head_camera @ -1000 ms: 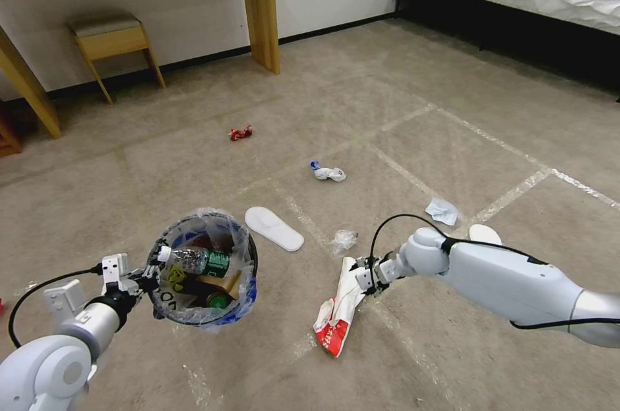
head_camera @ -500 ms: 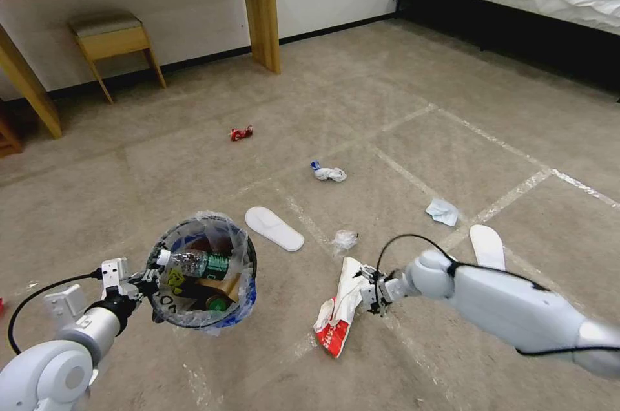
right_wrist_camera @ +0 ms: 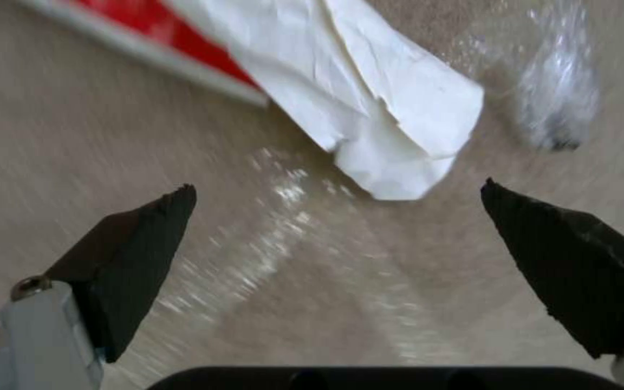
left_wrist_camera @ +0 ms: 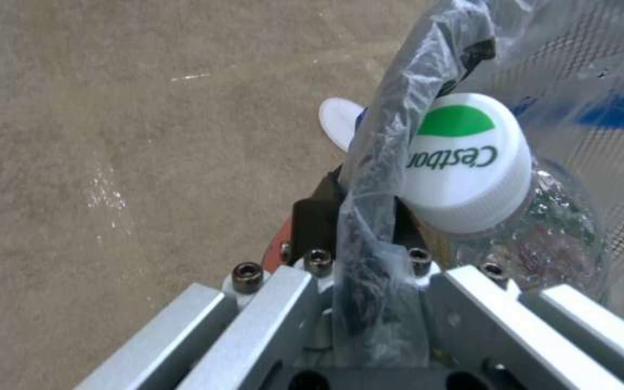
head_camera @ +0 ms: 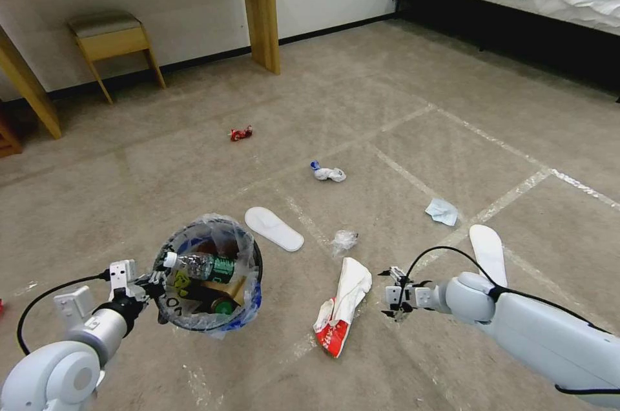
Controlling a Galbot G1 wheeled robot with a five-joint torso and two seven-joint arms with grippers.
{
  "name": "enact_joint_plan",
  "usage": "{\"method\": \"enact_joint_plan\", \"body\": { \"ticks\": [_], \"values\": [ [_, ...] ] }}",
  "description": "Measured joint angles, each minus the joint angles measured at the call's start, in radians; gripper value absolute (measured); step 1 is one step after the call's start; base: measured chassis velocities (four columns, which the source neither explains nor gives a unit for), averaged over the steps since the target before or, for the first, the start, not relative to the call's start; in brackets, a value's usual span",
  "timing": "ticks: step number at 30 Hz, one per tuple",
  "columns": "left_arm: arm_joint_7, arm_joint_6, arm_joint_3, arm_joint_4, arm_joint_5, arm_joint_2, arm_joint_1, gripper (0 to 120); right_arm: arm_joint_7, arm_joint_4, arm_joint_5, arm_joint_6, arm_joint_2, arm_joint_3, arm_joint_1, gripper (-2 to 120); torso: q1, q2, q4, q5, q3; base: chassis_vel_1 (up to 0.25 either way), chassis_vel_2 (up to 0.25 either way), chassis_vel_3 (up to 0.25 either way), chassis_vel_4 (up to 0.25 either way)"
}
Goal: Pick up the trash bin and place the garbage on the floor into it.
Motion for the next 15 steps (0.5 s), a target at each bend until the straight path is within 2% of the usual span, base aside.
{"method": "enact_joint_plan", "body": {
  "ticks": [1, 2, 3, 4, 5, 6, 7, 8, 9, 10, 11, 13, 15],
  "values": [
    [0.0, 0.0, 0.0, 0.0, 0.001, -0.001, 0.0, 1, 0.009, 0.008, 0.075, -0.029, 0.0, -0.001, -0.003, 100, 0.0, 0.0, 0.0001, -0.0001, 0.0, 0.0, 0.0, 0.0, 0.0],
    [0.001, 0.0, 0.001, 0.002, 0.003, -0.003, 0.001, 1, 0.029, 0.025, 0.242, -0.082, 0.0, -0.002, -0.009, 100, 0.0, 0.0, 0.0002, 0.0001, 0.0, 0.0, 0.0, 0.0, 0.0],
    [0.001, 0.0, 0.001, 0.002, 0.003, -0.003, 0.001, 1, 0.029, 0.025, 0.242, -0.082, 0.0, -0.002, -0.009, 100, 0.0, 0.0, 0.0002, 0.0001, 0.0, 0.0, 0.0, 0.0, 0.0],
    [0.002, 0.0, 0.001, 0.003, 0.007, -0.004, 0.002, 1, 0.041, 0.037, 0.361, -0.118, 0.0, -0.002, -0.014, 100, 0.0, 0.0, 0.0002, 0.0, 0.0, 0.0, 0.0, 0.0, 0.0],
    [0.003, -0.002, 0.0, 0.004, 0.01, -0.008, 0.004, 1, 0.063, 0.06, 0.553, -0.177, 0.004, 0.014, -0.034, 100, 0.0, 0.0, 0.0004, -0.0003, 0.0, 0.0, 0.0, 0.0, 0.0],
    [0.003, -0.002, 0.0, 0.004, 0.01, -0.008, 0.004, 1, 0.063, 0.06, 0.553, -0.177, 0.004, 0.014, -0.034, 100, 0.0, 0.0, 0.0004, -0.0003, 0.0, 0.0, 0.0, 0.0, 0.0],
    [0.004, -0.002, 0.0, 0.004, 0.01, -0.009, 0.004, 1, 0.08, 0.073, 0.673, -0.212, 0.009, 0.033, -0.053, 100, 0.0, 0.0, 0.0003, -0.0002, 0.0, 0.0, 0.0, 0.0, 0.0],
    [0.004, -0.002, 0.0, 0.004, 0.01, -0.009, 0.004, 1, 0.08, 0.073, 0.673, -0.212, 0.009, 0.033, -0.053, 100, 0.0, 0.0, 0.0003, -0.0002, 0.0, 0.0, 0.0, 0.0, 0.0],
    [0.004, -0.003, -0.001, 0.005, 0.01, -0.01, 0.006, 1, 0.093, 0.082, 0.835, -0.249, 0.021, 0.071, -0.084, 100, 0.0, 0.0, 0.0, 0.0001, 0.0, 0.0, 0.0, 0.0, 0.0],
    [0.005, -0.004, -0.002, 0.006, 0.011, -0.01, 0.007, 1, 0.093, 0.08, 0.906, -0.261, 0.029, 0.094, -0.104, 100, 0.0, 0.0, 0.0002, -0.0002, 0.0, 0.0, 0.0, 0.0, 0.0],
    [0.005, -0.004, -0.002, 0.006, 0.011, -0.01, 0.007, 1, 0.093, 0.08, 0.906, -0.261, 0.029, 0.094, -0.104, 100, 0.0, 0.0, 0.0002, -0.0002, 0.0, 0.0, 0.0, 0.0, 0.0],
    [0.01, -0.006, -0.003, 0.012, 0.013, -0.009, 0.01, 1, 0.091, 0.05, 0.981, -0.268, 0.061, 0.132, -0.145, 100, 0.0, 0.0, 0.0, 0.0003, 0.0, 0.0, 0.0, 0.0, 0.0],
    [0.011, -0.007, -0.003, 0.014, 0.013, -0.008, 0.011, 1, 0.091, 0.037, 0.983, -0.268, 0.072, 0.137, -0.151, 100, 0.0, 0.0, 0.0, 0.0003, 0.0, 0.0, 0.0, 0.0, 0.0]
  ]
}}
